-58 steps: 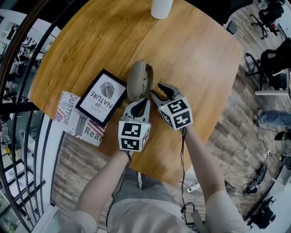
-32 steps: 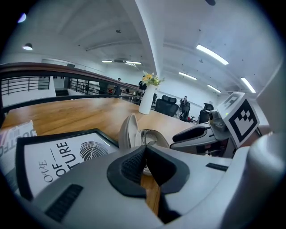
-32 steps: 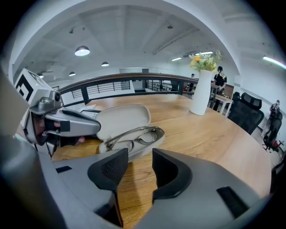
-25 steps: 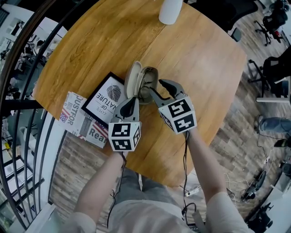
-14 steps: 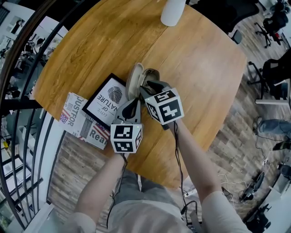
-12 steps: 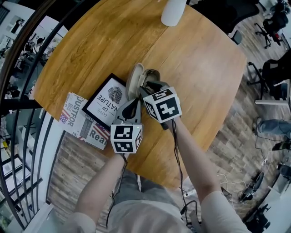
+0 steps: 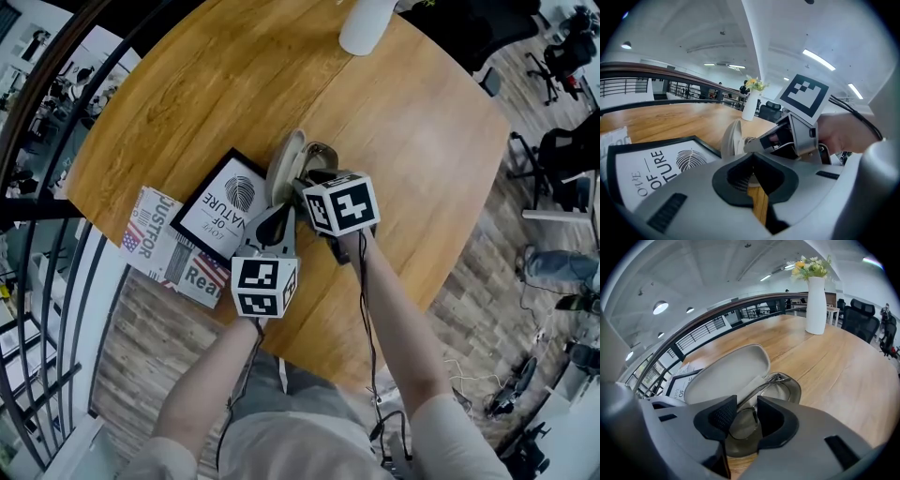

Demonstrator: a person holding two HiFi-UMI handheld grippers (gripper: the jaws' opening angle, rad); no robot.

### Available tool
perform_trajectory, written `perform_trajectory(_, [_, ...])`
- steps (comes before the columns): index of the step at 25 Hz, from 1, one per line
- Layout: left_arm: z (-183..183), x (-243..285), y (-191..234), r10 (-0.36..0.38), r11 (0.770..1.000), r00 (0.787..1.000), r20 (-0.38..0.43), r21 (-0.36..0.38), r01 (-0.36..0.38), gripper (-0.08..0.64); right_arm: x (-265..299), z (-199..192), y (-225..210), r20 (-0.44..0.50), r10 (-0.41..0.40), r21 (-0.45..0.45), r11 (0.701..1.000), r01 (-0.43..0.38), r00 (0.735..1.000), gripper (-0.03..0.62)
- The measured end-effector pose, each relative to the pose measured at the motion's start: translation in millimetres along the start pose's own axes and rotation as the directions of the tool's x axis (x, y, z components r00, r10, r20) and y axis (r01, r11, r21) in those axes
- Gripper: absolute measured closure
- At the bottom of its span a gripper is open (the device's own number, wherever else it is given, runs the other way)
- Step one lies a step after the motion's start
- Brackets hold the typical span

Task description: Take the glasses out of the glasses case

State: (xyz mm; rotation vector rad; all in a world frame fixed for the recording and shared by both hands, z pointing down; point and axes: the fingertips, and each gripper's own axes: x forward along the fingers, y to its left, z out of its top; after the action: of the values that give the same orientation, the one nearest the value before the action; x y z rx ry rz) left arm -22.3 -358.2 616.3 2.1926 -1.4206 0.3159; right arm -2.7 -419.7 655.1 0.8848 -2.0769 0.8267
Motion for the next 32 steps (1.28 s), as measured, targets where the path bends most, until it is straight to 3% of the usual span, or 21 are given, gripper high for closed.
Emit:
perform_trajectory(4, [0,1,0,-0.004,1.0,1.0,-0.002,0.0,0.004,0.544,2,-1,-5,-0.014,0.021,0.103,0.994,-0.019,1.0,0.425])
perform_trajectory(10, [1,1,-1,-0.007,1.0,1.0,-0.003,-0.009,0.007,0.544,7,-1,-3,-0.022,0.038,0.13,0.991,-0.035,0.999,0.377])
perform_trajectory(17, [2,1,-1,-0.017,0.999,1.0,-0.002,-0.03,0.017,0.544,5,-3,-5,0.004,0.023,0.148,0.989,-0.023,1.0,0.457])
perform_trajectory(24, [3,0,3,0.007,0.999,1.0,-0.008,-0.033,-0.007,0.543,-12,9,-1,0.094,0.024,0.147,0.988,-0.037,0.995,0.548])
perform_trajectory(32, [25,-17,5,0.016,1.0,1.0,-0.004,-0.018,-0.016,0.544,-64,30,4,0.182,-0.006,0.108,0.994,-0.014,0.983,0.561])
